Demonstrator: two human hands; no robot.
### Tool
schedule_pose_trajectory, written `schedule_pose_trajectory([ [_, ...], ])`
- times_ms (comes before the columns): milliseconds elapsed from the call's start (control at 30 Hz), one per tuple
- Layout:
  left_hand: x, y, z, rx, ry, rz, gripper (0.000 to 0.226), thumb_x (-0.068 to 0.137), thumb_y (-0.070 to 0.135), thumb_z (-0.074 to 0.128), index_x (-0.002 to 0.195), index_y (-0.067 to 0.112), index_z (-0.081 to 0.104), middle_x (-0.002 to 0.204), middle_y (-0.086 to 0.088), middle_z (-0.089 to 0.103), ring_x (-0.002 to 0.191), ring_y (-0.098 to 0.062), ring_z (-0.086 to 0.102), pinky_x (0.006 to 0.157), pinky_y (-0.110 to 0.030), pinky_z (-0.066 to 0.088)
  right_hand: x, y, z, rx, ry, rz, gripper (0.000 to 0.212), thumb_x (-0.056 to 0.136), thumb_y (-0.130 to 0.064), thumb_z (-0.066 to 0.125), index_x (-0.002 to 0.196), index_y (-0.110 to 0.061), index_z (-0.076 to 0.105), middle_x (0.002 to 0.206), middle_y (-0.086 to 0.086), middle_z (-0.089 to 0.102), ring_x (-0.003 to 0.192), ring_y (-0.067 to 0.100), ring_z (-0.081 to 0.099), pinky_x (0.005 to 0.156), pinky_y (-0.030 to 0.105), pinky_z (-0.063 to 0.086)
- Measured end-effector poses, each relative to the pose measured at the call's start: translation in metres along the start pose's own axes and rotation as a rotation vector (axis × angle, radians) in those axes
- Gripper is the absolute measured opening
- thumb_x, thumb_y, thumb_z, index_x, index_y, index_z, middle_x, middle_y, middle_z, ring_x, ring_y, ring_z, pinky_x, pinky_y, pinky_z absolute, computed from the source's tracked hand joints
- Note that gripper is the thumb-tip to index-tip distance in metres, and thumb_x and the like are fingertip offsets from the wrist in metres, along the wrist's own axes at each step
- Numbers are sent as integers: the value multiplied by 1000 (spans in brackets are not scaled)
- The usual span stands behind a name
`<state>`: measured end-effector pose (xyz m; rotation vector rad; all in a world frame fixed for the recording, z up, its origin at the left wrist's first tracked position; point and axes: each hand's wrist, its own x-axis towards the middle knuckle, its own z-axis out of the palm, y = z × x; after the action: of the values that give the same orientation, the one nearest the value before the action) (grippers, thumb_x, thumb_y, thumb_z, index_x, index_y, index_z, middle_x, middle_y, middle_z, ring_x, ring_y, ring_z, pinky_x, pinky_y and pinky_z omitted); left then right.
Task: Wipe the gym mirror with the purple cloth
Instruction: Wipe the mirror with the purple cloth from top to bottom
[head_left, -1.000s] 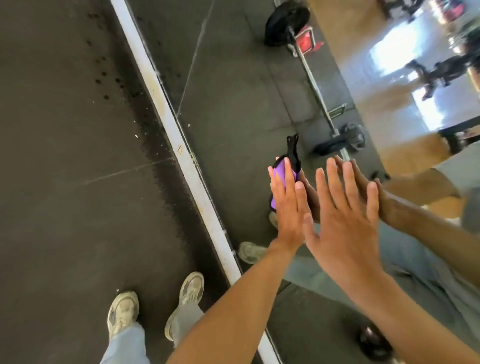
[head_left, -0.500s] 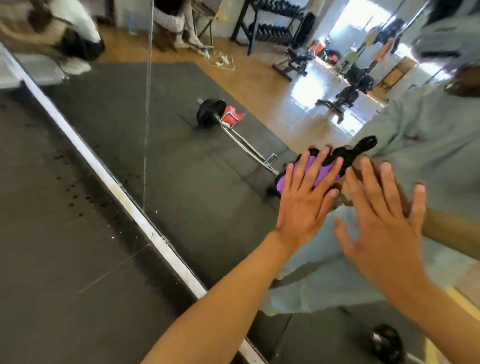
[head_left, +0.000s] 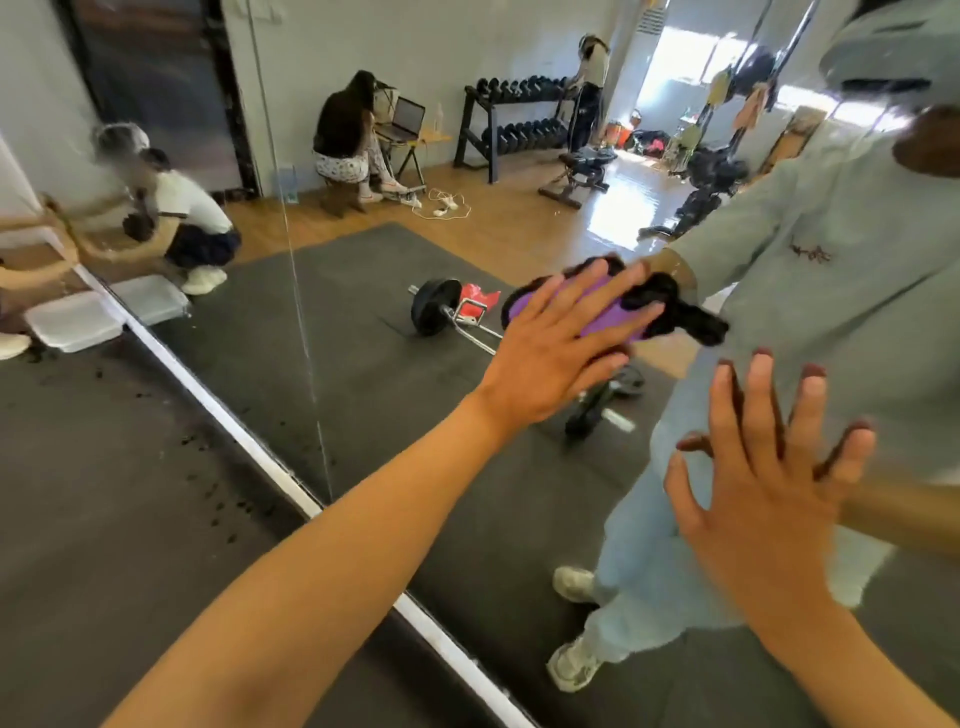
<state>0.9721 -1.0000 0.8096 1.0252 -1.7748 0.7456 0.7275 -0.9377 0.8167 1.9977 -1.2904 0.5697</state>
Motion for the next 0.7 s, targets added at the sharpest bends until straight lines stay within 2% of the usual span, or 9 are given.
schedule_pose_trajectory([
  [67,21,-26,-13,-75,114,-268,54,111,46,29,157,18,35,165,-10,22,163,-23,2,131,-46,10,4,-7,1,61,9,36,86,96,-46,43,167,-17,4,175,7,-4,160,34,-10,123,58,-19],
  [167,42,-69,-28,-199,355,-685,68,110,53,23,164,12,29,173,-15,10,162,-34,8,131,-54,16,23,-22,0,166,65,78,87,95,-46,44,167,-17,5,175,5,-5,160,32,-9,123,59,-17],
  [233,46,-77,-26,-240,420,-813,66,111,51,25,165,13,28,174,-18,11,163,-30,7,132,-47,14,41,-32,-4,177,95,102,83,98,-48,38,167,-17,4,175,4,-6,160,32,-8,123,60,-14],
  [300,49,-72,-22,-200,418,-815,62,112,44,26,165,12,28,174,-19,10,162,-31,7,131,-35,10,55,-42,-7,179,121,144,81,100,-51,34,167,-17,4,175,4,-6,160,33,-7,122,62,-12],
  [367,53,-62,-22,-149,373,-645,60,113,41,24,163,9,31,172,-17,12,161,-37,11,131,-45,15,64,-49,-10,181,147,189,80,102,-49,38,167,-17,3,175,5,-5,160,32,-7,122,62,-11],
  [433,64,-54,-25,-99,298,-368,59,112,40,21,159,8,36,168,-17,24,157,-40,17,130,-54,16,72,-54,-14,169,177,223,80,103,-45,43,167,-17,4,175,5,-3,160,29,-9,123,60,-12],
  [500,85,-48,-33,-57,223,-126,53,113,38,25,157,13,41,164,-18,38,155,-39,26,130,-52,14,78,-56,-19,143,192,250,78,103,-40,44,167,-15,7,175,5,0,160,27,-8,124,60,-10],
  [567,106,-43,-41,-1,153,137,49,111,33,38,157,19,47,162,-13,46,153,-35,35,128,-52,20,81,-59,-24,119,208,273,75,104,-36,43,167,-15,8,175,5,0,161,27,-7,124,62,-6],
  [700,163,-67,-57,56,32,759,47,113,32,43,158,20,46,164,-4,44,153,-27,40,126,-50,29,84,-67,-28,118,217,330,76,104,-34,46,167,-12,9,175,3,-4,161,26,-6,128,59,0],
])
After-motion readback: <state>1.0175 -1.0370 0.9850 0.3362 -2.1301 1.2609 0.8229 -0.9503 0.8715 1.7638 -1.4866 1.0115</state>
